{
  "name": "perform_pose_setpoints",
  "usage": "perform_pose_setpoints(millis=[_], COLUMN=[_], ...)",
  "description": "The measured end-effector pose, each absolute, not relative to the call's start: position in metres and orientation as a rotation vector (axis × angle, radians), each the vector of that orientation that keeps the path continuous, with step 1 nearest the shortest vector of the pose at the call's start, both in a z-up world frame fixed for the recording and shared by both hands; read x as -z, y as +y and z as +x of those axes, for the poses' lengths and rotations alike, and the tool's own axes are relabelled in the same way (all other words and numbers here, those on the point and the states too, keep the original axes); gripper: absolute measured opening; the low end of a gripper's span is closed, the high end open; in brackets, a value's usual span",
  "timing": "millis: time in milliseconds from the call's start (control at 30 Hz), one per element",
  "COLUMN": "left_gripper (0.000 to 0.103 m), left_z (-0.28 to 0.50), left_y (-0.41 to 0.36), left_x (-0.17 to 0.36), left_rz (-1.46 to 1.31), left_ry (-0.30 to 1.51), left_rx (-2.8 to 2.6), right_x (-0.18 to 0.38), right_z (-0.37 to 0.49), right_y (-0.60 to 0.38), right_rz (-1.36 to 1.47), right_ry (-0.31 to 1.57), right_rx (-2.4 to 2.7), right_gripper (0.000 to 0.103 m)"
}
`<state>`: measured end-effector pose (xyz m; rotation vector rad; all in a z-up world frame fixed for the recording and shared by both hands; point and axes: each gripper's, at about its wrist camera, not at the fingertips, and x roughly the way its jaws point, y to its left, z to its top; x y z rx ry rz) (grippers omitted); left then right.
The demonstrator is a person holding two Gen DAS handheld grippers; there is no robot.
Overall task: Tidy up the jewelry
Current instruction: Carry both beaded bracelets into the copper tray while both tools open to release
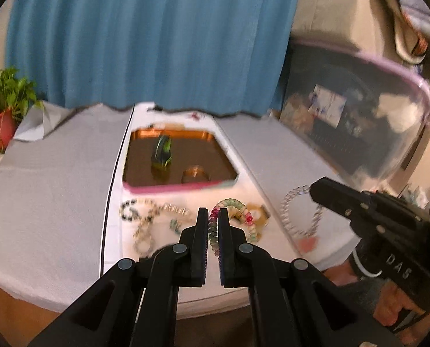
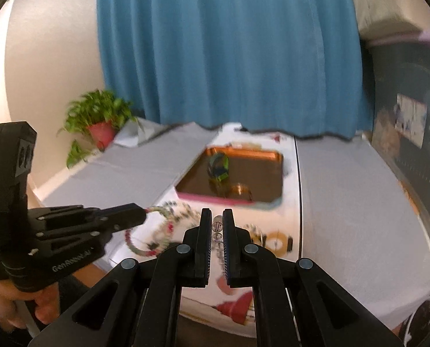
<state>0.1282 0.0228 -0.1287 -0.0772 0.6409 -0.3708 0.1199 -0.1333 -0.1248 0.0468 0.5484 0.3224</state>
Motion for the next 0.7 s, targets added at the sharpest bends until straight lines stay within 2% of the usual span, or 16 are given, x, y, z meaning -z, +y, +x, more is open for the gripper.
perform_pose_setpoints(millis=[167, 333, 700], left_gripper=[0.004, 0.004, 0.004], left_z=[0.118, 0.114, 0.139], left_y=[0.023, 0.028, 0.055], left_x=[0.09, 0.066, 0.048], left_rz=[-0.074, -0.082, -0.114], left_ry=[0.536, 0.462, 0.415], left_rx=[0.38, 0.376, 0.32], right_x=[0.086, 0.071, 0.043], right_z=[0.11, 0.109, 0.124], right_y=[-0.126, -0.116, -0.12], right_rz=[0.079, 0.122, 0.202], right_ry=[0.483, 0.453, 0.404], right_rx=[-0.345, -0.362, -0.387], right_gripper=[0.008, 0.008, 0.008])
